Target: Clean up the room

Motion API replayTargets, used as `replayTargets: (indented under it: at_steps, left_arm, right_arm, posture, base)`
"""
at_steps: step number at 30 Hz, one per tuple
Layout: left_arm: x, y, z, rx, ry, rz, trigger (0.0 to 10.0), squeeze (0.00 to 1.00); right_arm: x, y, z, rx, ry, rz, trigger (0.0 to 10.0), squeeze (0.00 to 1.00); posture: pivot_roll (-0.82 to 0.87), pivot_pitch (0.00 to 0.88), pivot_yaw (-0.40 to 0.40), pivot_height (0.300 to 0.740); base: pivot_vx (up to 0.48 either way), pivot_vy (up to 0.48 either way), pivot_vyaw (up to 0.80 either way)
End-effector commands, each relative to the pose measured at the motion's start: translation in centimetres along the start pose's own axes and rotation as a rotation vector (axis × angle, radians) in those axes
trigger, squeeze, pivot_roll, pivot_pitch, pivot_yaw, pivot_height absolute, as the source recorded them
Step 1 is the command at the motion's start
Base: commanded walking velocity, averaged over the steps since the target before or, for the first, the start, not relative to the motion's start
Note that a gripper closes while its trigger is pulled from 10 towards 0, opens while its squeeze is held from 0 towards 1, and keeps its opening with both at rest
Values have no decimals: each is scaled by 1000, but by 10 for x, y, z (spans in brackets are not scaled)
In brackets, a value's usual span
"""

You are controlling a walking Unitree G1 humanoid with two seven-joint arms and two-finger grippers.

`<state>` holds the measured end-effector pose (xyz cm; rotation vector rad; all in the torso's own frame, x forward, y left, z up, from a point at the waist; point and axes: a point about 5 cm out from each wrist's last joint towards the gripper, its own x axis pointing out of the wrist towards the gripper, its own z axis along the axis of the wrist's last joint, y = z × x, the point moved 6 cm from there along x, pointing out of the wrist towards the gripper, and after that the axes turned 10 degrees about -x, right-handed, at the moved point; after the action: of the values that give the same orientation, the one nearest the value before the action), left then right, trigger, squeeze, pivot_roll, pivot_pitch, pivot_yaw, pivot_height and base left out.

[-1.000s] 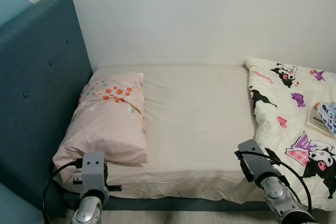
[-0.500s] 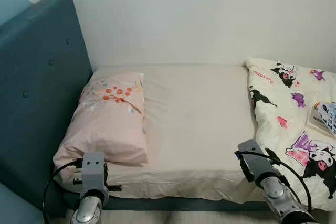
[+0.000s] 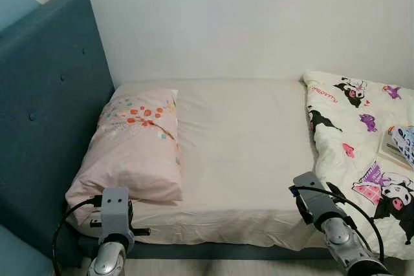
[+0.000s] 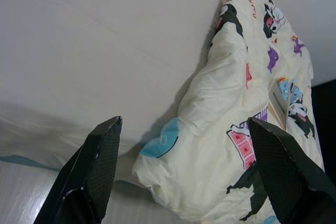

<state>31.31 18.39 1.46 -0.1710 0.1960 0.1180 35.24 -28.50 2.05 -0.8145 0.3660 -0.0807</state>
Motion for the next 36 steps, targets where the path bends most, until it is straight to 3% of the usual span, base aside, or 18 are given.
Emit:
replayTargets:
  at_steps: [1,36]
  left_arm:
    - [0,-1,-2,5,10,-2,10000,0]
    - [1,-1,-4,9,16,-10,10000,0]
  right_arm:
    - [-2,4,-4,4,11,5,10000,0]
    - [-4,3,-8,4,14,4,10000,0]
  posture:
    - [-12,128,-11,740]
    - [-14,113,-12,740]
  base:
    - [0,0,0]
    - [0,0,0]
